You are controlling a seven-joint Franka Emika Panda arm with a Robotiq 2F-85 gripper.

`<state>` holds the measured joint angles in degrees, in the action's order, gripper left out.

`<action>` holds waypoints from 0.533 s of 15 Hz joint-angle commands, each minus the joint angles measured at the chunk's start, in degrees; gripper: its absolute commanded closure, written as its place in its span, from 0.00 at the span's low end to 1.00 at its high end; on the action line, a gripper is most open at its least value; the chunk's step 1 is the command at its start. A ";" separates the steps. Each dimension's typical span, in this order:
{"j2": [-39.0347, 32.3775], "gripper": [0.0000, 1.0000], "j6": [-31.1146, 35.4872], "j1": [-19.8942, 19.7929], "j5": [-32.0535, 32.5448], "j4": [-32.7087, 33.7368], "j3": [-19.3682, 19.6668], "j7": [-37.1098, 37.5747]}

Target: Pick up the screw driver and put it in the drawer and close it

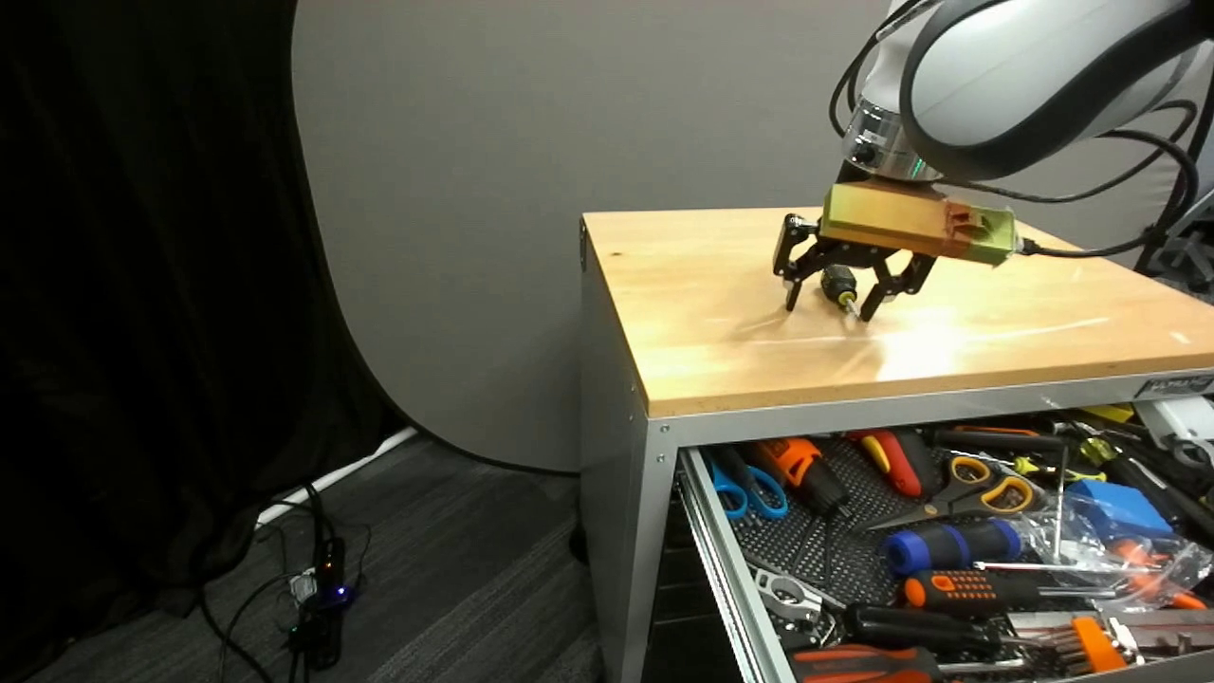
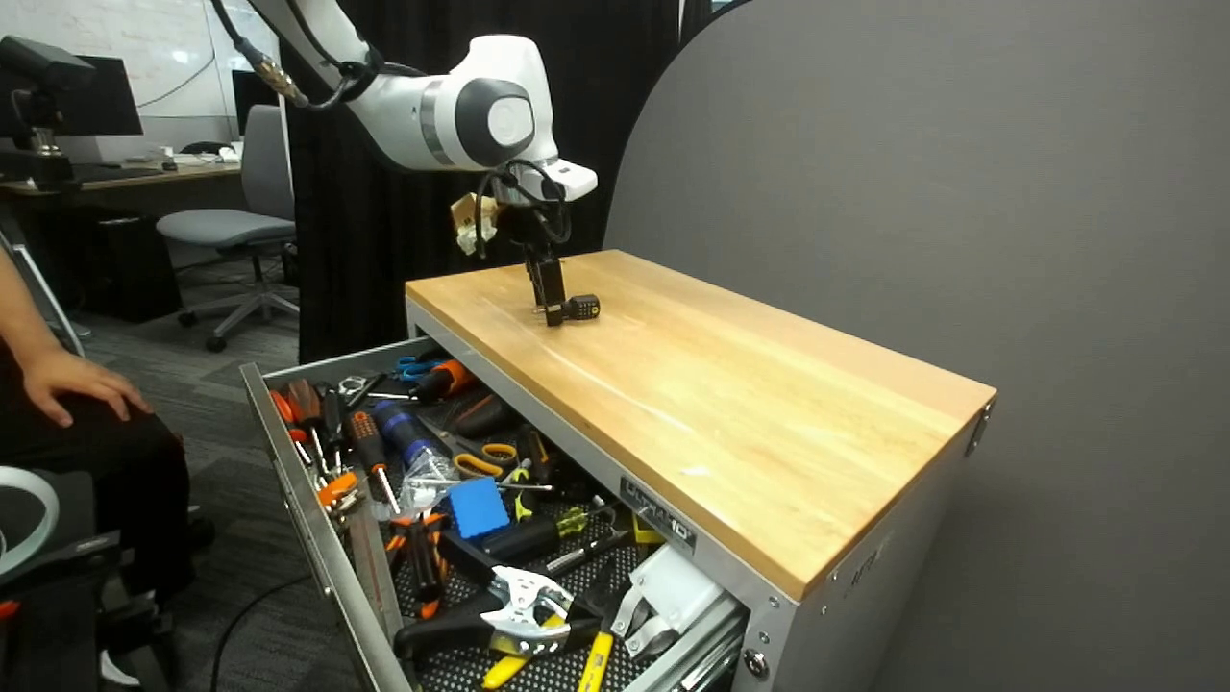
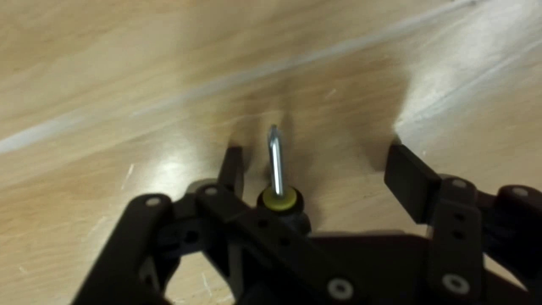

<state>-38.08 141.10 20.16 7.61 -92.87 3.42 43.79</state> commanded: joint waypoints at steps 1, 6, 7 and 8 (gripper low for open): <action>-0.22 0.48 6.13 3.32 3.78 -0.67 3.45 6.76; -0.24 0.87 7.02 5.50 8.53 -1.40 6.89 14.74; -0.28 0.92 7.17 5.75 9.34 -1.75 7.45 16.32; -0.20 0.88 7.08 5.86 9.88 -1.98 7.63 17.68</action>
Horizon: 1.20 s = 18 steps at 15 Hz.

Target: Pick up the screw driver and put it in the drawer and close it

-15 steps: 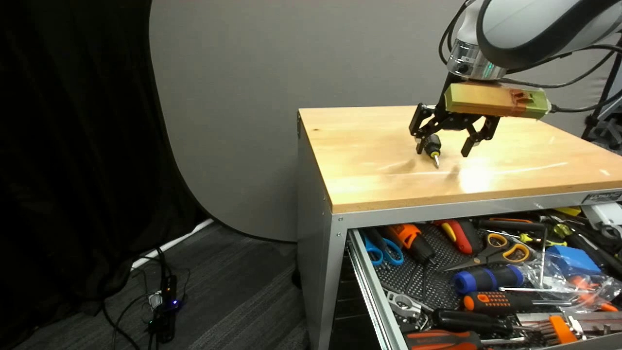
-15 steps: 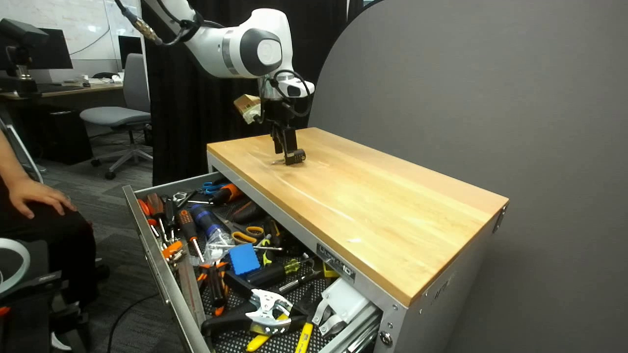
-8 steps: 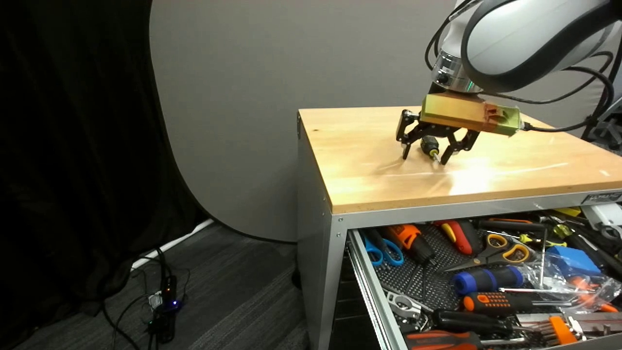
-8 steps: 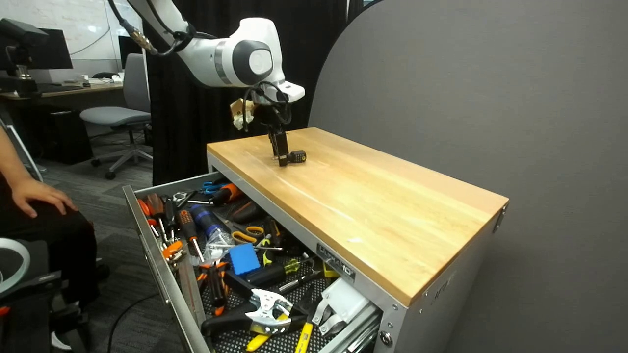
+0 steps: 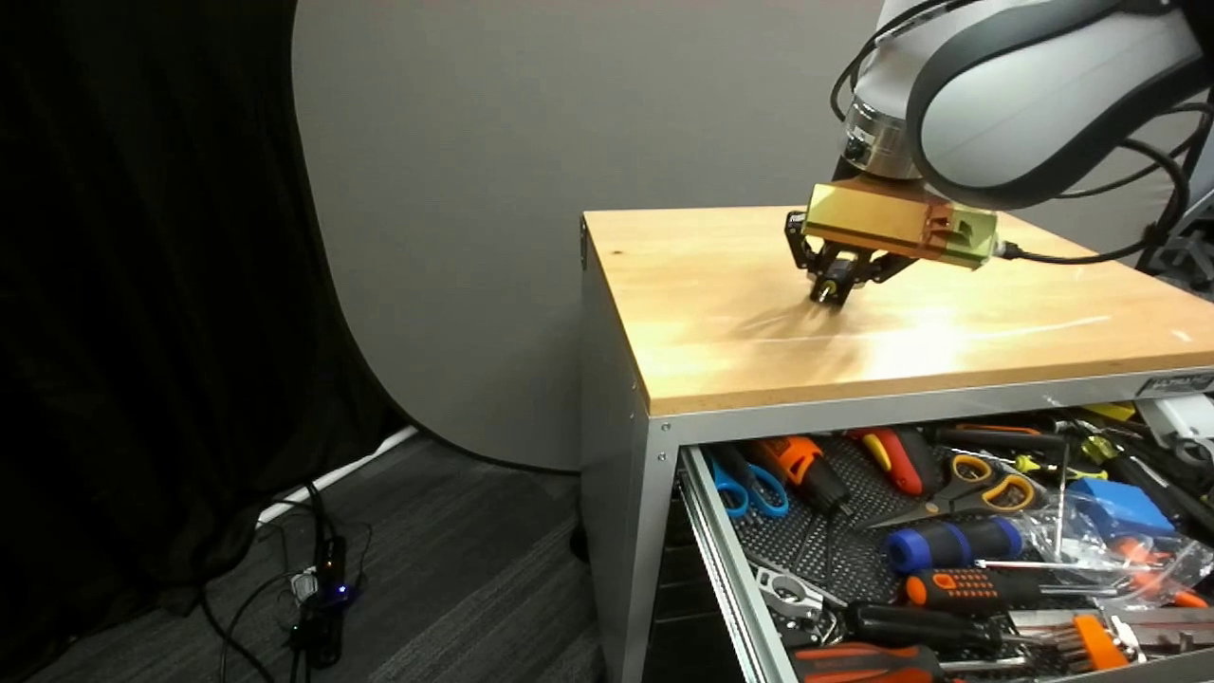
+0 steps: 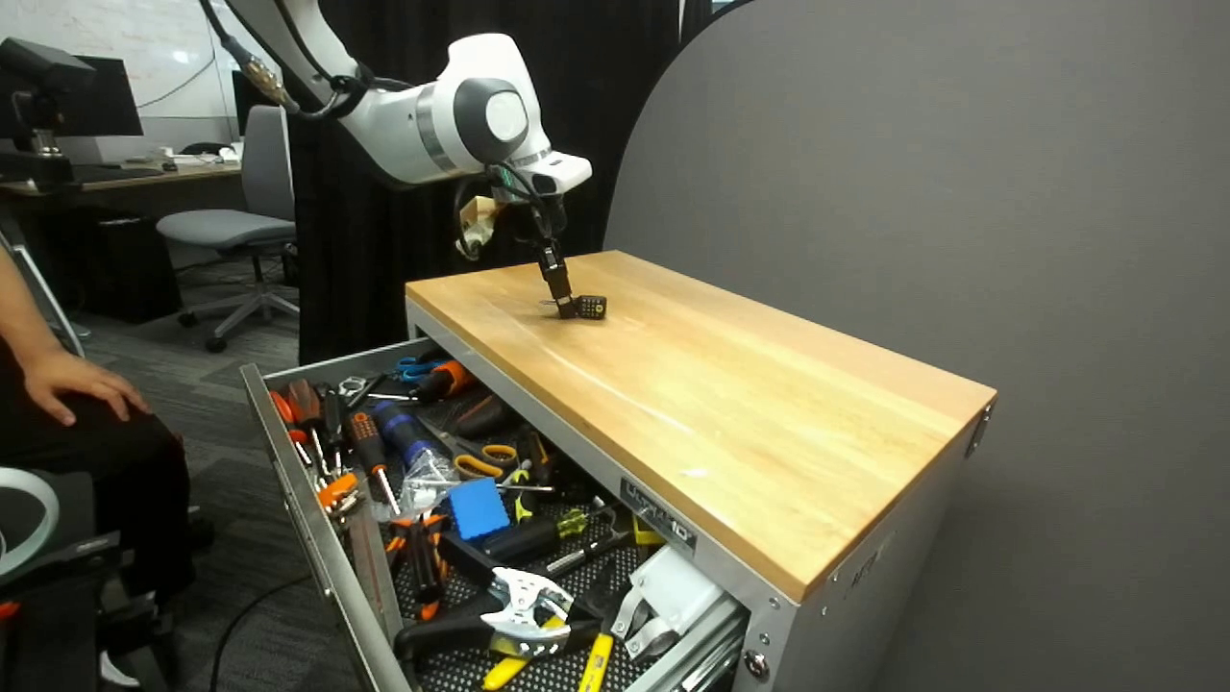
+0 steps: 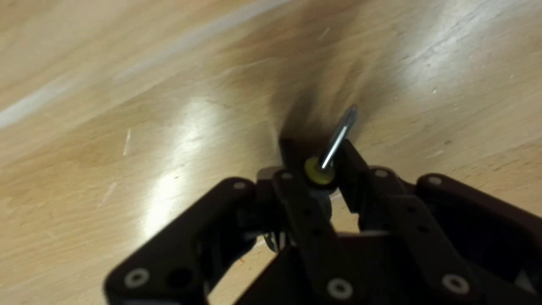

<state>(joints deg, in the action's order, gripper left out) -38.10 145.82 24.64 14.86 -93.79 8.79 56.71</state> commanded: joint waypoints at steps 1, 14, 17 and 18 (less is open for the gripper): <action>0.14 0.86 2.53 1.53 3.14 -1.53 2.46 6.01; 23.04 0.86 -1.52 -0.49 13.98 -27.69 1.94 17.42; 27.86 0.87 -1.31 -3.58 11.62 -36.83 -1.03 18.52; 29.12 0.87 -1.56 -4.50 11.41 -39.46 -1.94 19.42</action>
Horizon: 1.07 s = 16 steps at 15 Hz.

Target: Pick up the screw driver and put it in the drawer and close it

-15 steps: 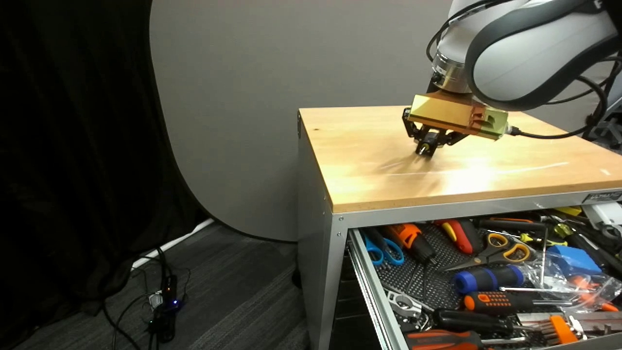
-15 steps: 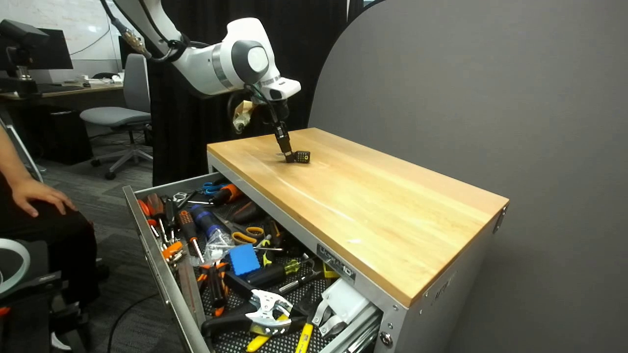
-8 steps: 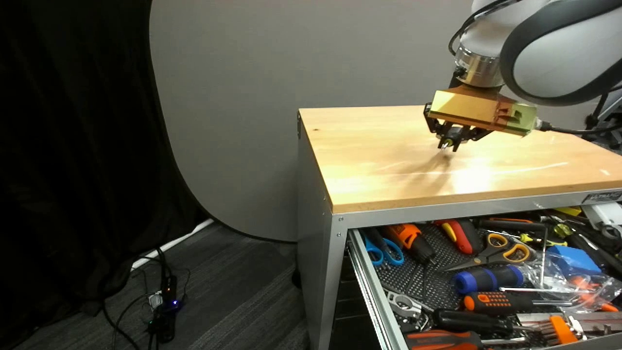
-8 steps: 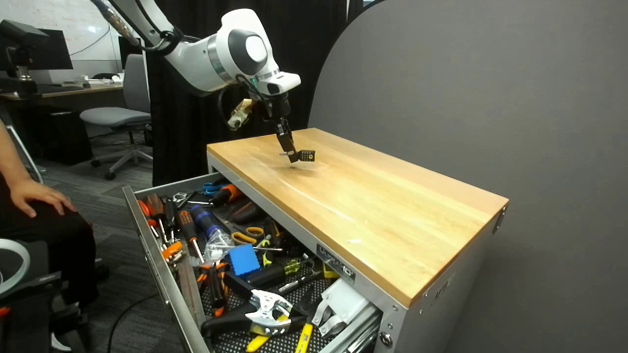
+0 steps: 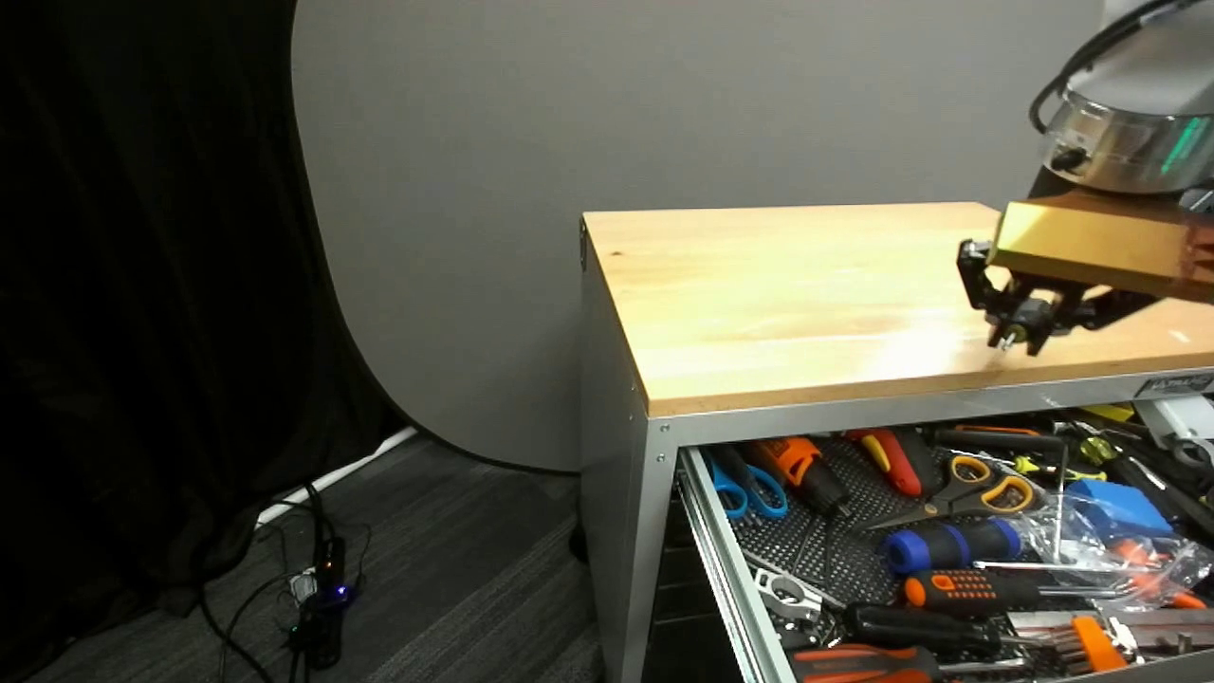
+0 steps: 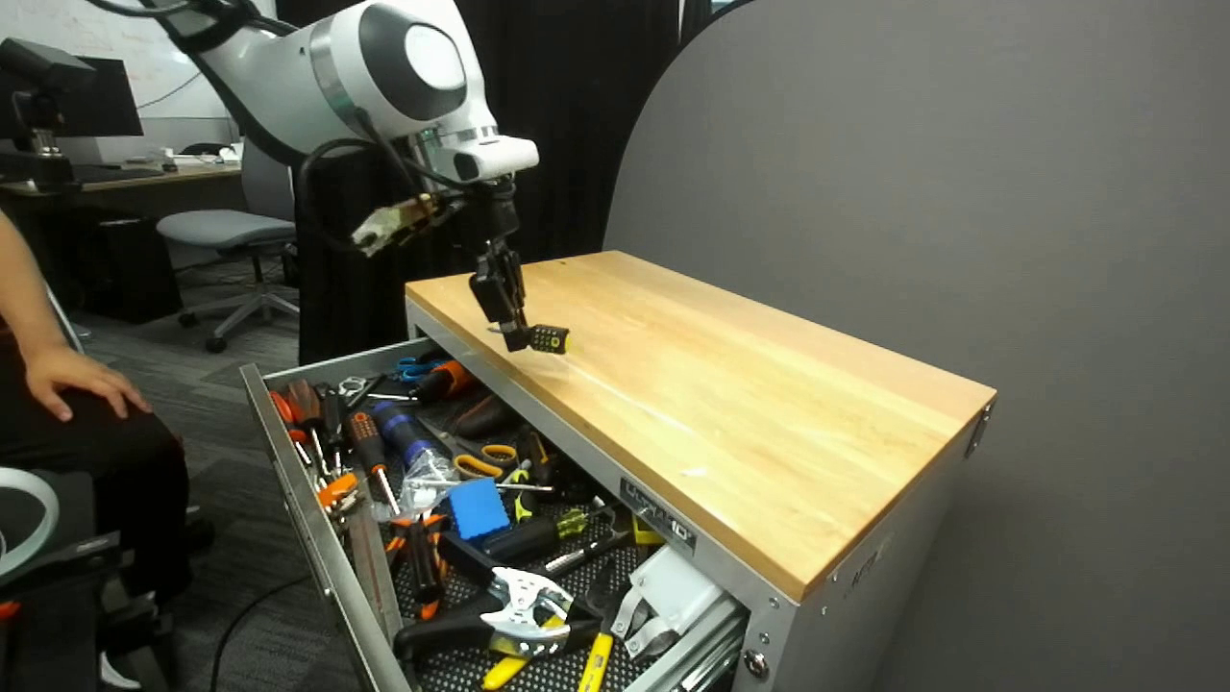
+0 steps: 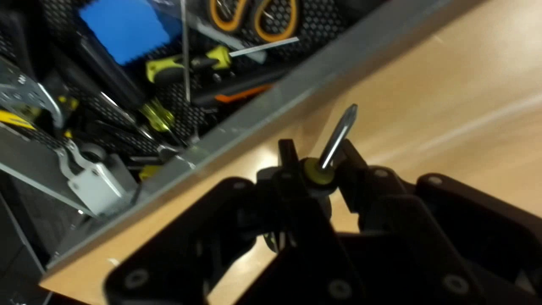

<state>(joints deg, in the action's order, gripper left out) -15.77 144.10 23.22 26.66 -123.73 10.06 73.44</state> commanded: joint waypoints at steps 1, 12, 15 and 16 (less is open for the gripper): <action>7.66 0.87 1.02 -4.37 -1.53 -11.85 -4.50 2.43; 10.87 0.00 10.40 -16.45 -13.61 -24.42 -15.36 -13.21; 11.95 0.00 4.23 -23.18 -24.40 -26.02 -21.23 -26.78; 12.73 0.00 1.19 -24.49 -27.36 -26.24 -21.71 -31.16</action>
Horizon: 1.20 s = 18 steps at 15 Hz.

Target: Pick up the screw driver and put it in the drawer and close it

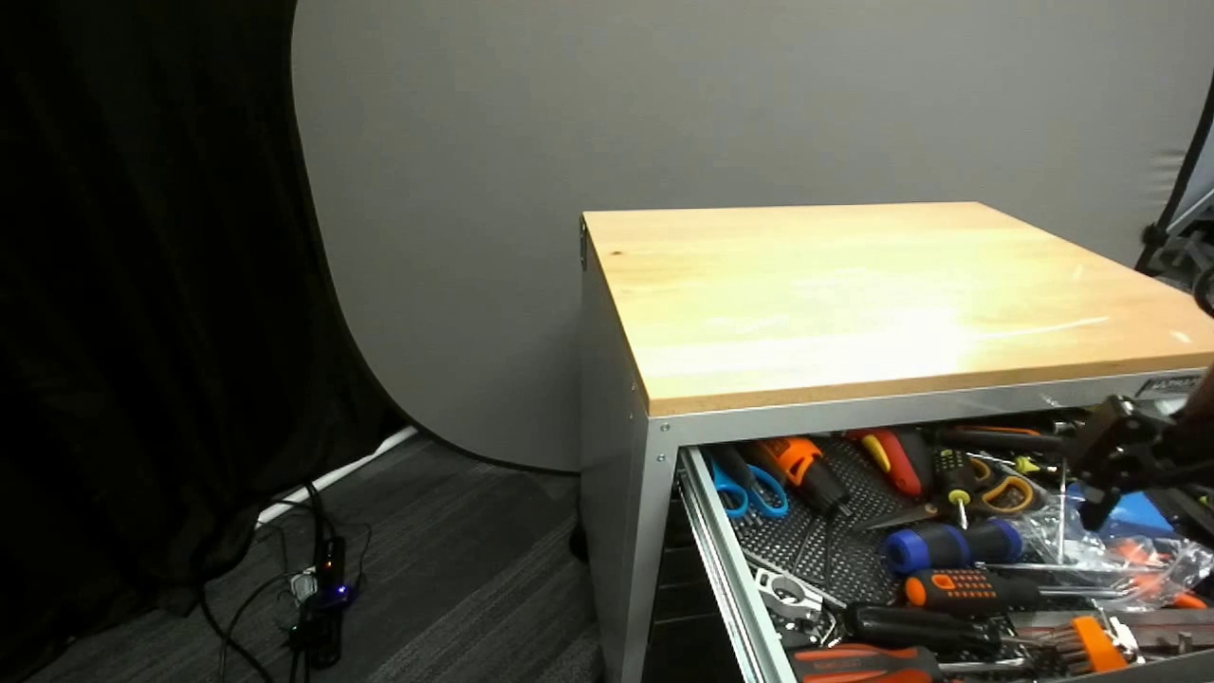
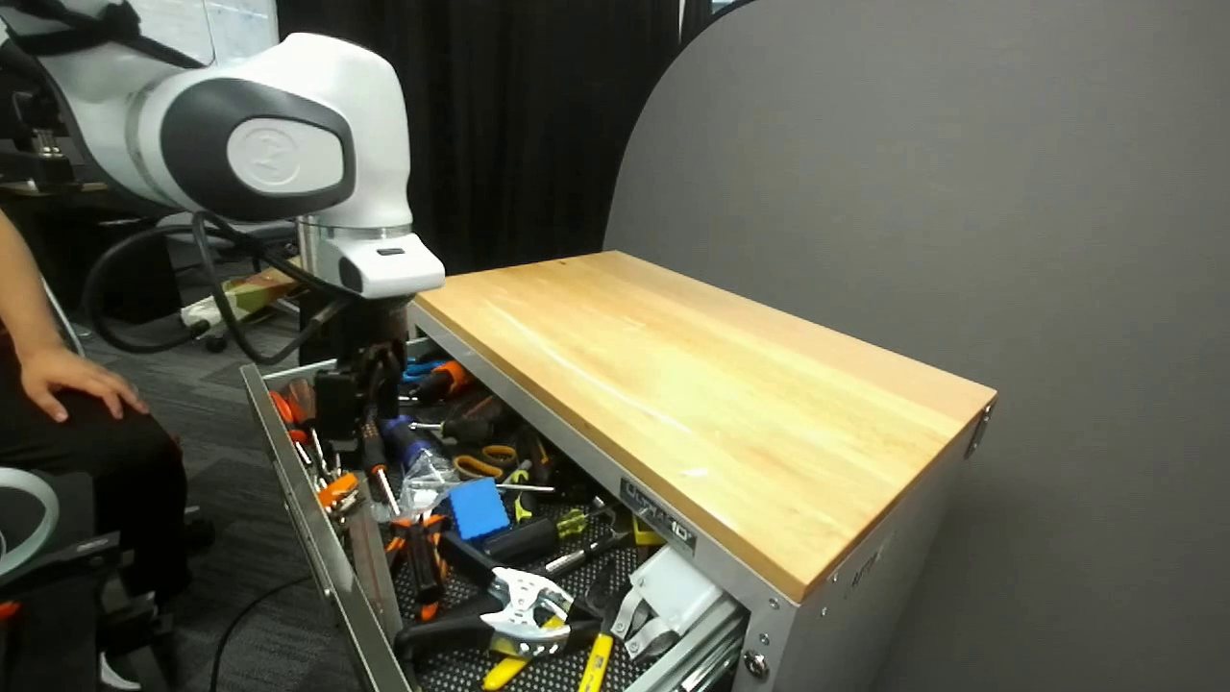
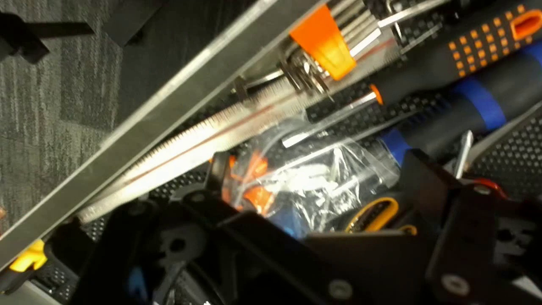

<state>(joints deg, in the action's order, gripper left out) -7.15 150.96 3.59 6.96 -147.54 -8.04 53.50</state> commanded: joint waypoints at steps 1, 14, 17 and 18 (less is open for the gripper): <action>4.99 0.00 -9.22 -4.98 -9.51 -2.59 -2.05 -15.54; 4.35 0.67 -26.25 -3.33 -1.15 -0.78 8.35 -14.63; 2.91 0.89 -23.39 -2.35 1.30 -0.32 7.73 -12.07; 2.36 0.96 -22.22 -2.07 1.99 -0.20 7.64 -11.01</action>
<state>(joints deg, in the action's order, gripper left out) -3.19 126.06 0.20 6.51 -148.74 -0.01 38.95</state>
